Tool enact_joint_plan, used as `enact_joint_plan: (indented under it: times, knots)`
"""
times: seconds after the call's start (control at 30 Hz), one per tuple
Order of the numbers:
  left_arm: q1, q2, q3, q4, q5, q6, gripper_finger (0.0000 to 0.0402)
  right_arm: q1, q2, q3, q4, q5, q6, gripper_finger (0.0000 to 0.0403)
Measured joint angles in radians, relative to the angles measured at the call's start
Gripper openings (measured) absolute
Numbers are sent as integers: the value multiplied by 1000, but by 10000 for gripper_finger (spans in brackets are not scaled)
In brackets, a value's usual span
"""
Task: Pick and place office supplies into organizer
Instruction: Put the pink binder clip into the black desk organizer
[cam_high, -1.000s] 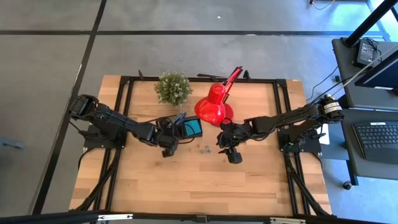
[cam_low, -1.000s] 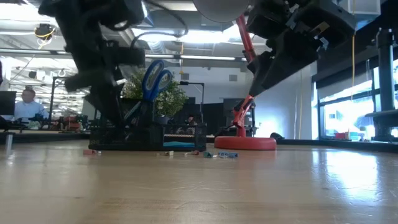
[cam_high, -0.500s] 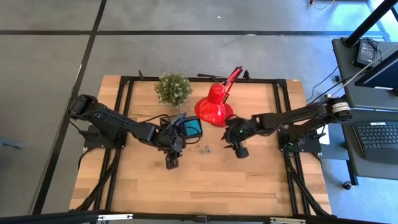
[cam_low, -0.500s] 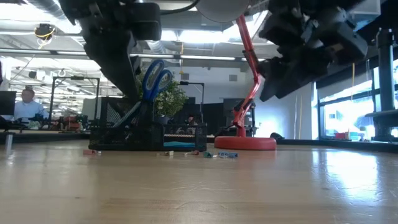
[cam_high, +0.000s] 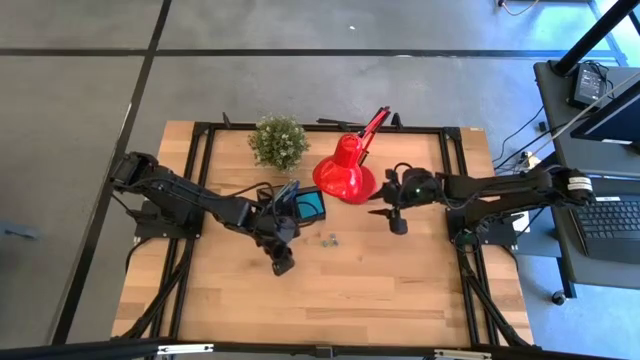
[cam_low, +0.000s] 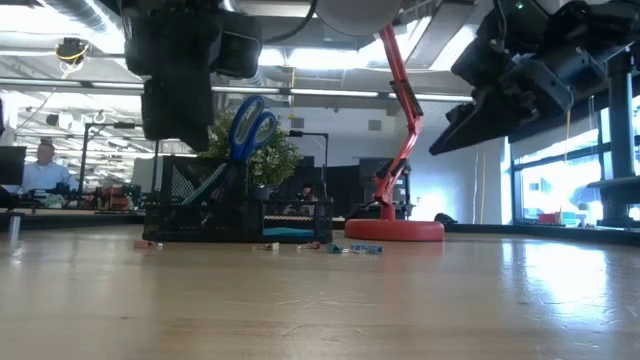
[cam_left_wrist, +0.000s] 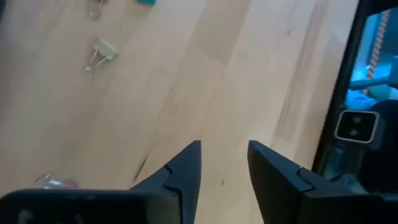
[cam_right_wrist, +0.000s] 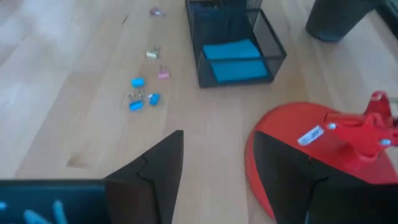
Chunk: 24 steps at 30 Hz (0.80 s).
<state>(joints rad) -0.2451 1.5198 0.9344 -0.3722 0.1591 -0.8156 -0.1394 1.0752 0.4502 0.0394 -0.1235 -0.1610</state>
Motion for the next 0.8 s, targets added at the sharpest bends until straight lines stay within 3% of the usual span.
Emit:
enact_joint_plan:
  times: [0.33, 0.53, 0.8]
  knots:
    - [0, 0, 0, 180, -88, 4, 150, 2, 6, -13, -29, -26, 41, 195]
    - [-2, 0, 0, 201, -190, -129, 143, 2, 6, -13, -88, -87, 47, 195]
    - [-59, 76, 68, 179, -199, -259, 133, 3, 6, -13, -117, -89, 15, 195]
